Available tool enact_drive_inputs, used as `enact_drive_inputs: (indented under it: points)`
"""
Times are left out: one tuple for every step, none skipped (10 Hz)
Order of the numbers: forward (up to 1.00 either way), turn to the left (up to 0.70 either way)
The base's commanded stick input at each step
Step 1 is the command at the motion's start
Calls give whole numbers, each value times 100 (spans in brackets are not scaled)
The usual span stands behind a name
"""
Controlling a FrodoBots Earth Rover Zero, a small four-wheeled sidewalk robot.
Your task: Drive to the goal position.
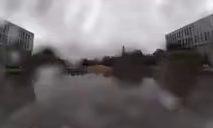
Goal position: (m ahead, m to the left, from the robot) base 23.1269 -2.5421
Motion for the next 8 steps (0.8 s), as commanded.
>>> enact_drive_inputs:
  points:
    - [100,0]
    - [100,0]
    - [100,0]
    - [100,0]
    - [100,0]
    - [100,0]
    - [100,0]
    - [100,0]
